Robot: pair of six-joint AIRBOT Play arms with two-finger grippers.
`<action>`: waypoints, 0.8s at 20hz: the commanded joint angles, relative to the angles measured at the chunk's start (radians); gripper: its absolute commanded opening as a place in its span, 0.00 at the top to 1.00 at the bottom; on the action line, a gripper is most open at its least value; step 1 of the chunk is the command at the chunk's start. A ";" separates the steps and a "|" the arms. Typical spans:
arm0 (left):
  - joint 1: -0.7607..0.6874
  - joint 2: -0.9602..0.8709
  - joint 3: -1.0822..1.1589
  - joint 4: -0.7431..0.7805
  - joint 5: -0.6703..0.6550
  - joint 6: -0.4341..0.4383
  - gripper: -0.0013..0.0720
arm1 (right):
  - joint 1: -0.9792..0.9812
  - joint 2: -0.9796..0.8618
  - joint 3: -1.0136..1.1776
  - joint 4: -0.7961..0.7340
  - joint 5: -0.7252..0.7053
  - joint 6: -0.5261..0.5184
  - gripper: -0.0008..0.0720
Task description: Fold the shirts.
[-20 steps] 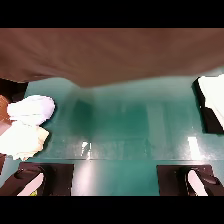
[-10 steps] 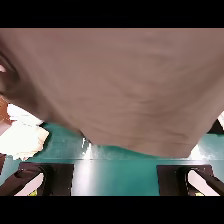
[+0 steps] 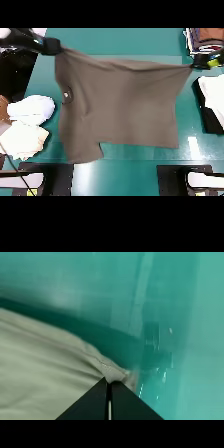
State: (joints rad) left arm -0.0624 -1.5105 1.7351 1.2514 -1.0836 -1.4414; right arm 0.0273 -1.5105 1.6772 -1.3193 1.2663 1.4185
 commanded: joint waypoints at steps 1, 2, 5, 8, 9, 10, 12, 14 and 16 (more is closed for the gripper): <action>0.002 -0.145 -0.016 0.009 0.031 0.008 0.95 | 0.037 -0.151 0.036 0.001 -0.045 0.008 0.96; 0.010 -0.147 -0.016 0.015 0.013 0.009 0.78 | 0.037 -0.175 0.065 0.025 -0.027 0.008 0.90; 0.058 -0.126 -0.009 0.024 -0.121 -0.033 0.14 | 0.028 -0.192 0.122 0.129 0.023 0.008 0.50; 0.129 -0.066 -0.055 0.028 -0.320 -0.043 0.14 | 0.005 -0.125 0.056 0.202 0.078 0.001 0.50; 0.146 -0.024 -0.113 0.037 -0.325 -0.042 0.14 | 0.002 -0.081 -0.002 0.198 0.075 0.000 0.50; 0.160 0.033 -0.196 0.047 -0.312 -0.042 0.14 | -0.008 -0.035 -0.064 0.203 0.075 0.000 0.50; 0.173 0.158 -0.405 0.062 -0.278 -0.032 0.14 | -0.024 0.069 -0.205 0.203 0.073 0.000 0.50; 0.173 0.274 -0.624 0.069 -0.256 -0.033 0.14 | -0.031 0.182 -0.344 0.202 0.068 0.000 0.50; 0.173 0.362 -0.816 0.065 -0.200 -0.045 0.14 | -0.040 0.270 -0.440 0.203 0.060 0.000 0.50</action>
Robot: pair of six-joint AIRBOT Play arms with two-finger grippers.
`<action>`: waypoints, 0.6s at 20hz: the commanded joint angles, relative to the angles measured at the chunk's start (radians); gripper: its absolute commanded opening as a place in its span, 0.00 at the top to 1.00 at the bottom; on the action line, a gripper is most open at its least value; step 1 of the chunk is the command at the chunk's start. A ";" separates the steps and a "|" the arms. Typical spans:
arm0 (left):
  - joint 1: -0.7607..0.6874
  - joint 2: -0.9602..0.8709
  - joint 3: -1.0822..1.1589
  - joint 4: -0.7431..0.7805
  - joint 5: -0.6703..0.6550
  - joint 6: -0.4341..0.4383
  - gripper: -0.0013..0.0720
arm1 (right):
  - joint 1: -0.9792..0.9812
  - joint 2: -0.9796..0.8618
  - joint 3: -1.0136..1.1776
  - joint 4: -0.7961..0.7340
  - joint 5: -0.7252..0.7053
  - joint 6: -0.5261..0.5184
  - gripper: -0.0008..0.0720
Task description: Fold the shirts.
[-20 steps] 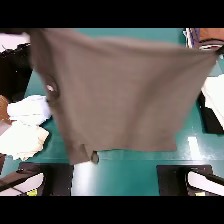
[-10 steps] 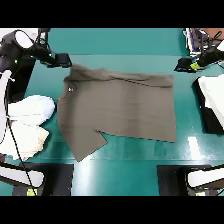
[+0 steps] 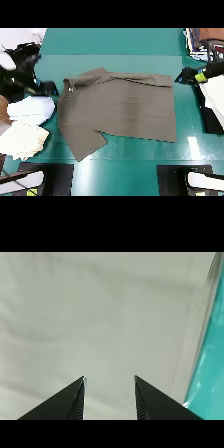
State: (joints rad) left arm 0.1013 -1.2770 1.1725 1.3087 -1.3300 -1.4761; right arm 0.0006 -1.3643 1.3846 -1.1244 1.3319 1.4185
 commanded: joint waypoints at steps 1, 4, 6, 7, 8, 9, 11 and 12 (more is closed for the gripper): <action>0.009 0.156 -0.326 0.004 0.075 -0.013 0.14 | -0.013 0.160 -0.182 0.008 -0.016 0.000 0.50; 0.009 0.185 -0.460 -0.055 0.162 -0.016 0.14 | -0.013 0.265 -0.270 0.008 -0.056 0.001 0.50; 0.009 0.184 -0.496 -0.121 0.218 -0.012 0.14 | -0.014 0.324 -0.308 0.008 -0.058 0.001 0.50; 0.006 0.184 -0.507 -0.141 0.239 -0.008 0.14 | -0.015 0.348 -0.324 0.007 -0.057 0.001 0.50; -0.002 0.184 -0.518 -0.143 0.256 -0.008 0.14 | -0.016 0.369 -0.336 0.006 -0.055 0.001 0.50; -0.016 0.184 -0.528 -0.143 0.270 -0.008 0.14 | -0.016 0.387 -0.348 0.006 -0.055 0.001 0.50; -0.053 0.184 -0.542 -0.145 0.273 -0.009 0.19 | -0.020 0.420 -0.375 0.004 -0.053 0.002 0.50; -0.068 0.183 -0.541 -0.145 0.276 -0.008 0.50 | -0.038 0.435 -0.394 0.005 -0.040 0.002 0.50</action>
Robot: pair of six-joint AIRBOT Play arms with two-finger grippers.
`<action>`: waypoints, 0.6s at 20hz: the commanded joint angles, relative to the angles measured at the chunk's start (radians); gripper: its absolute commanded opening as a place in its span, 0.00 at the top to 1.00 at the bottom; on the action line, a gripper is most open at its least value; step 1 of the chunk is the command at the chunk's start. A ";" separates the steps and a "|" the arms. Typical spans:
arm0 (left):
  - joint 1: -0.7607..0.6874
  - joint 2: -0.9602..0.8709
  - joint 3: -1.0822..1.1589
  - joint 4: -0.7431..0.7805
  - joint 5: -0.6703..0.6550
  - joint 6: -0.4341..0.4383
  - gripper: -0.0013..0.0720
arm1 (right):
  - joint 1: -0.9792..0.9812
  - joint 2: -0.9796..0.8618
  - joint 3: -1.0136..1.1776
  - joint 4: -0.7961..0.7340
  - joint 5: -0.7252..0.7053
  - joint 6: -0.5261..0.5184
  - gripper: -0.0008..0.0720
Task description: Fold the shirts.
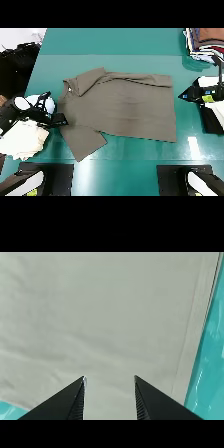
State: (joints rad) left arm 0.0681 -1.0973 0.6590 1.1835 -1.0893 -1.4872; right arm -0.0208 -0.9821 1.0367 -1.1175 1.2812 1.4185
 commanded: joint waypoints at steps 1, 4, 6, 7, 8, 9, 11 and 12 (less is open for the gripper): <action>-0.039 0.004 -0.024 -0.021 0.039 0.003 0.75 | -0.047 0.065 -0.071 -0.002 0.029 0.002 0.50; -0.039 0.006 0.027 -0.013 0.003 0.002 0.95 | -0.202 0.114 -0.196 -0.051 0.118 0.002 0.50; -0.039 0.006 0.079 -0.018 -0.020 0.002 0.95 | -0.332 0.143 -0.311 -0.115 0.150 0.001 0.42; -0.039 0.006 0.101 -0.021 -0.023 0.003 0.95 | -0.396 0.147 -0.369 -0.112 0.158 0.001 0.31; -0.039 0.006 0.119 -0.027 -0.021 0.003 0.95 | -0.457 0.141 -0.426 -0.099 0.158 0.000 0.32; -0.039 0.006 0.130 -0.035 -0.017 0.002 0.95 | -0.497 0.124 -0.475 -0.080 0.158 0.000 0.32; -0.039 0.005 0.137 -0.056 -0.006 0.003 0.95 | -0.532 0.066 -0.555 -0.006 0.138 -0.031 0.38; -0.039 0.005 0.137 -0.063 -0.003 0.003 0.95 | -0.529 0.037 -0.582 0.034 0.115 -0.045 0.38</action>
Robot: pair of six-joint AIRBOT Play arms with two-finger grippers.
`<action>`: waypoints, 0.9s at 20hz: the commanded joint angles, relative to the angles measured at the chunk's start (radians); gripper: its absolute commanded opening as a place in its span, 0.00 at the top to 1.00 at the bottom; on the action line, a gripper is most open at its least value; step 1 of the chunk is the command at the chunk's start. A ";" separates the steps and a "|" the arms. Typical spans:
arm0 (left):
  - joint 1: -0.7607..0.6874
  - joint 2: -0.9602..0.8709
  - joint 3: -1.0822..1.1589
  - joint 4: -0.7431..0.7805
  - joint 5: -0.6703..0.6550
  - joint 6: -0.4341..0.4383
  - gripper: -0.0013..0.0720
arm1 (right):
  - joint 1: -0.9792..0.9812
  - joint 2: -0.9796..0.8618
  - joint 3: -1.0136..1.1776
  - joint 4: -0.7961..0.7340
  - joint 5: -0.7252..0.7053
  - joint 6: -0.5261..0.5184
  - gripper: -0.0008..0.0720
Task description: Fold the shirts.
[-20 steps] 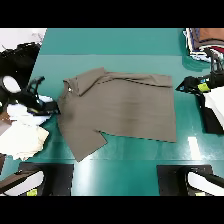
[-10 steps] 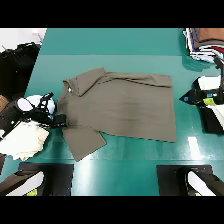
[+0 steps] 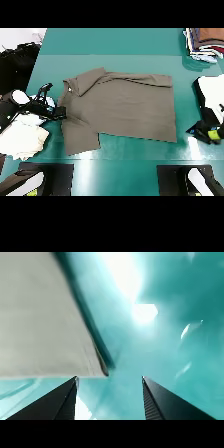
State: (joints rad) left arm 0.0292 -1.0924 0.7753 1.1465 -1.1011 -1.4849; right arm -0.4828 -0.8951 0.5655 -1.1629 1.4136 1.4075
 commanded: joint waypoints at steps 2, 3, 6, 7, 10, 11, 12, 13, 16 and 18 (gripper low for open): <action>0.000 0.000 0.020 -0.029 0.014 0.001 0.95 | -0.029 -0.104 -0.140 0.145 -0.081 -0.041 0.38; 0.000 0.000 0.020 -0.029 0.019 0.001 0.95 | 0.001 -0.127 -0.141 0.158 -0.101 -0.040 0.38; 0.000 0.000 0.020 -0.029 0.020 0.001 0.95 | 0.113 -0.193 -0.119 0.168 -0.126 -0.040 0.50; 0.000 0.000 0.020 -0.028 0.020 0.002 0.95 | 0.142 -0.209 -0.105 0.168 -0.134 -0.040 0.58; 0.000 0.016 0.021 -0.017 0.031 0.013 0.95 | 0.214 -0.229 -0.035 0.167 -0.129 -0.041 0.97; 0.001 0.045 0.024 -0.012 0.031 0.009 0.95 | 0.234 -0.223 -0.005 0.167 -0.116 -0.041 0.97; 0.001 0.083 0.040 0.005 0.027 -0.004 0.95 | 0.253 -0.206 0.029 0.167 -0.102 -0.041 0.97; 0.001 0.131 0.071 0.034 0.014 -0.011 0.95 | 0.275 -0.179 0.077 0.168 -0.093 -0.041 0.97; 0.001 0.269 0.254 0.099 -0.063 -0.011 0.95 | 0.323 -0.065 0.277 0.169 -0.098 -0.040 0.97; 0.001 0.332 0.451 0.107 -0.105 -0.011 0.95 | 0.336 0.011 0.478 0.167 -0.121 -0.040 0.97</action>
State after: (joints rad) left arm 0.0292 -0.8562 1.0321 1.2114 -1.1473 -1.4921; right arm -0.1814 -0.9745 0.8276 -0.9974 1.3140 1.3670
